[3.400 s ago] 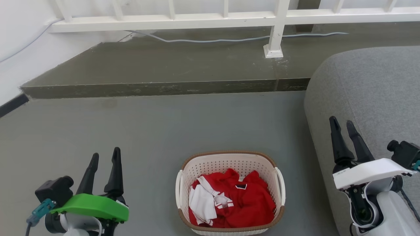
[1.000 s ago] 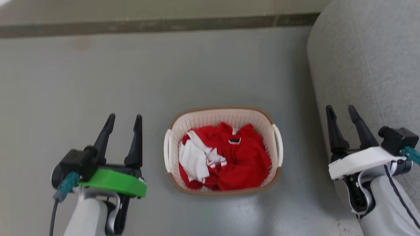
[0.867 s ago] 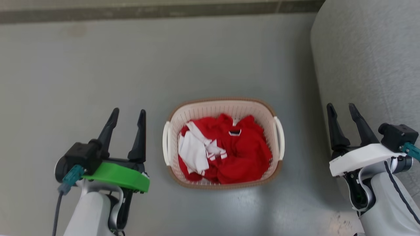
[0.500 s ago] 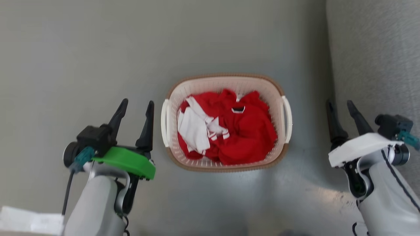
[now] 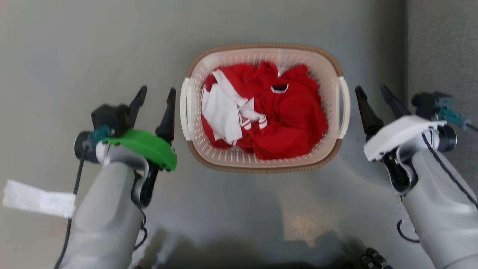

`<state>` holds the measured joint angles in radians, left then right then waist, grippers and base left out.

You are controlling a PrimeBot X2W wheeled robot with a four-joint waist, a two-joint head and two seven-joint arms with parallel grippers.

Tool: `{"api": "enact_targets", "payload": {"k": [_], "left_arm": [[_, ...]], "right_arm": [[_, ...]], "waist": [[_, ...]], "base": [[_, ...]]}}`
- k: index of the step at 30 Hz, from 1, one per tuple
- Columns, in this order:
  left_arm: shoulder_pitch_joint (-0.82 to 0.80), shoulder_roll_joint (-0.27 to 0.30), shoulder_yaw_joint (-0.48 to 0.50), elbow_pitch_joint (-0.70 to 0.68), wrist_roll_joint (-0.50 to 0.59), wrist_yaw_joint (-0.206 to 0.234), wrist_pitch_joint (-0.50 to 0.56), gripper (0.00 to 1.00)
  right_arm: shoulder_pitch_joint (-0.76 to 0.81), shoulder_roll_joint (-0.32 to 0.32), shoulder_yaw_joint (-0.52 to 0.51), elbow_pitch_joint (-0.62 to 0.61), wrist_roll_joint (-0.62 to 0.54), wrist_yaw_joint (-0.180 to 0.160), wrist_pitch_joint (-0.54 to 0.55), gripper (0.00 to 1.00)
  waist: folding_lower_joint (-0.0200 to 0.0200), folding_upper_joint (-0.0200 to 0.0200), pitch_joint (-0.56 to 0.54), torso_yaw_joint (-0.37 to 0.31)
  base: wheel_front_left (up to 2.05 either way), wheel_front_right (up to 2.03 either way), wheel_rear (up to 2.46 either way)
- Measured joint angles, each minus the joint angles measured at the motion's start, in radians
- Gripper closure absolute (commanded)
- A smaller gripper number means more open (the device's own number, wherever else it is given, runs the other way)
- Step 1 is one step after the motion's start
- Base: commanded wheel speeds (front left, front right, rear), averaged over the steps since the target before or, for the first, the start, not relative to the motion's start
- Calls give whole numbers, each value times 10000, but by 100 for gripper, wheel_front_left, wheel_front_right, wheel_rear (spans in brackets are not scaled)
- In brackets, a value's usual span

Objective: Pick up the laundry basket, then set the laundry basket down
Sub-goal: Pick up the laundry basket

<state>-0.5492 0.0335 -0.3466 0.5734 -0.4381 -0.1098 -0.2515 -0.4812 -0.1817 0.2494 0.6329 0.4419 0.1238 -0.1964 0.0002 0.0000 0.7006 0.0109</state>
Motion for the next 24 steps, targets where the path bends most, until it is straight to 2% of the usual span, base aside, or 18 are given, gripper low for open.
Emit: {"api": "enact_targets", "payload": {"k": [18, 24], "left_arm": [[-2827, -67, -859, 1983, -560, -2, 529, 0], [-3259, -90, -1189, 2675, -974, -42, 688, 0]], "right_arm": [[-2359, -29, 792, 1252, 349, 8, 508, 0], [-2814, -58, 1104, 1770, 380, 6, 573, 0]], "waist": [[-1, 0, 2472, -91], [-1, 0, 3168, -159]], "base": [[0, 0, 0], [0, 0, 0]]}}
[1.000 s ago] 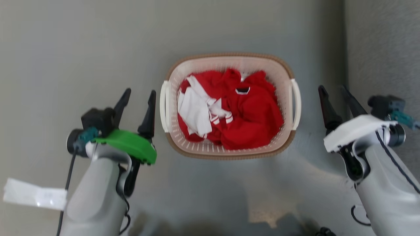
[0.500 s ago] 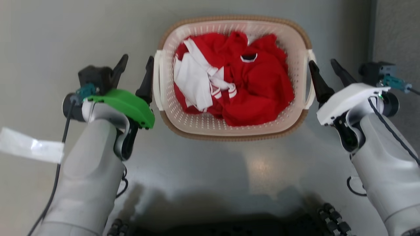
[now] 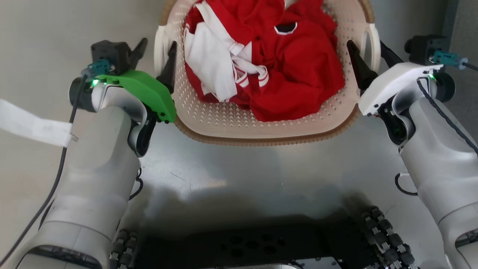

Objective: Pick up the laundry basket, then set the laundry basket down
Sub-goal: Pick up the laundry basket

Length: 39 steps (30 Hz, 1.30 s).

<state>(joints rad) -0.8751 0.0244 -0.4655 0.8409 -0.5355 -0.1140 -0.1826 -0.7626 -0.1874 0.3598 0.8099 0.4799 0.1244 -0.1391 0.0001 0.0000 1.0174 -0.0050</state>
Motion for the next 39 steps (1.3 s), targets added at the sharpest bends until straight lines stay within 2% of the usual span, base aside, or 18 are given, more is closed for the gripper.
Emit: {"api": "enact_targets", "payload": {"k": [5, 6, 7, 8, 9, 10, 13, 25, 39], "left_arm": [[-301, -50, -245, 360, -150, -81, 38, 0], [-325, -36, -259, 420, -169, -94, 2, 11], [-336, -33, -276, 449, -188, -105, -48, 21], [-356, -29, -303, 485, -226, -142, -82, 54], [-379, -27, -336, 520, -259, -182, -94, 78], [-400, -25, -376, 554, -291, -186, -136, 100], [-489, -151, -539, 594, -548, -251, -215, 100], [-687, -290, -940, 1547, -892, -159, -295, 100], [-202, -284, -1563, 2230, -1847, -165, -140, 100]], "right_arm": [[-305, -17, 199, 226, 115, 79, -117, 0], [-333, -29, 234, 249, 148, 102, -201, 5], [-351, -31, 280, 257, 163, 111, -255, 15], [-369, -36, 318, 284, 186, 151, -309, 54], [-397, -42, 357, 313, 226, 167, -322, 94], [-430, -42, 397, 355, 234, 167, -337, 100], [-507, 59, 616, 403, 278, 253, -489, 100], [-743, 504, 1091, 1319, 685, 61, -715, 100], [-663, 688, 1816, 1977, 1239, 59, -798, 100]], "waist": [[-1, 0, 352, -42], [-2, 0, 390, -48], [-2, 0, 420, -53], [-2, 0, 439, -59], [-2, 0, 450, -62], [-2, 0, 454, -64], [-3, 0, 449, -68], [-1, 0, -9, -133], [-1, 0, -1436, -208]], "base": [[0, 0, 0], [0, 0, 0], [0, 0, 0], [0, 0, 0], [0, 0, 0], [0, 0, 0], [0, 0, 0], [0, 0, 0], [0, 0, 0]]}}
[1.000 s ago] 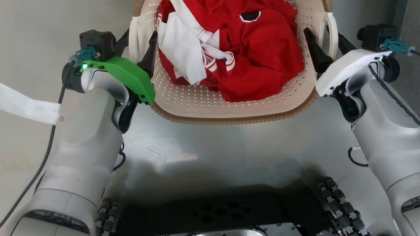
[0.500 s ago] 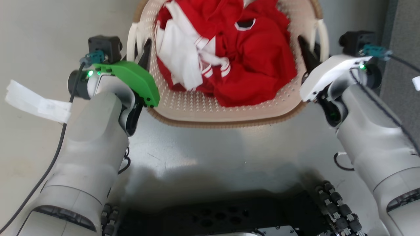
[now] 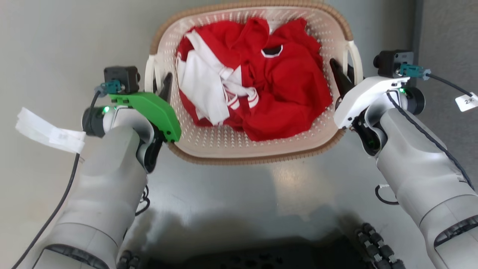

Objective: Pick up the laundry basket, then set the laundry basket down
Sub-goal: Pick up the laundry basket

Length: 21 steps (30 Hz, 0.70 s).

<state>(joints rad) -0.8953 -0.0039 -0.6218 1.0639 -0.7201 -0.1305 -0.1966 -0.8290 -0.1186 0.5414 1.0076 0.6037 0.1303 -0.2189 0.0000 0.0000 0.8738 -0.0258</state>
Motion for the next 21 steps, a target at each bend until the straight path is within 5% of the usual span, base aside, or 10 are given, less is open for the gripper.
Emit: {"api": "enact_targets", "payload": {"k": [21], "left_arm": [[981, 63, -606, 201, -1390, 6, 982, 100]], "right_arm": [[238, 201, 1227, 846, 646, -73, 1384, 100]], "waist": [[0, 0, -2653, -50]], "base": [[0, 0, 0]]}}
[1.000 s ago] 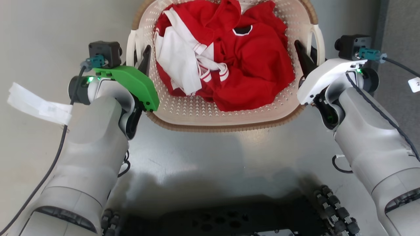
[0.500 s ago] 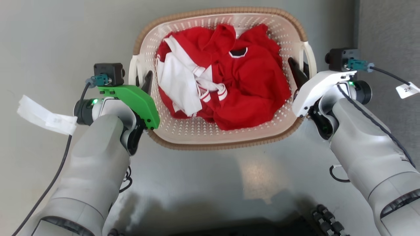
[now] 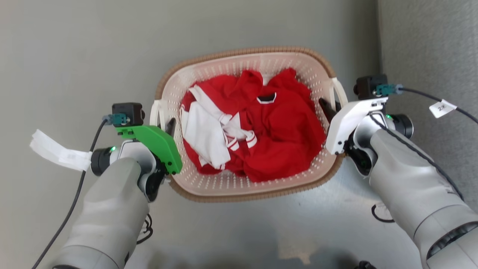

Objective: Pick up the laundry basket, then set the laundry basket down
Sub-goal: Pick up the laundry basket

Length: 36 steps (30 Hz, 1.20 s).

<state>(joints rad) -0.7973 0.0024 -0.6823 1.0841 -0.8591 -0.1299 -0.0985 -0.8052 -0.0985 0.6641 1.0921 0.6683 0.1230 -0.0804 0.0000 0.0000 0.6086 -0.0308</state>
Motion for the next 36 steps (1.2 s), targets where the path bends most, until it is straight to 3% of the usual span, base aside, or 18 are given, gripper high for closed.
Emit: {"api": "enact_targets", "payload": {"k": [36], "left_arm": [[2701, 54, -1430, 59, -1735, 84, 2487, 100]], "right_arm": [[2247, 385, 976, 1103, 1271, -2, 2660, 100]], "waist": [[0, 0, -4924, 141]], "base": [[0, 0, 0]]}}
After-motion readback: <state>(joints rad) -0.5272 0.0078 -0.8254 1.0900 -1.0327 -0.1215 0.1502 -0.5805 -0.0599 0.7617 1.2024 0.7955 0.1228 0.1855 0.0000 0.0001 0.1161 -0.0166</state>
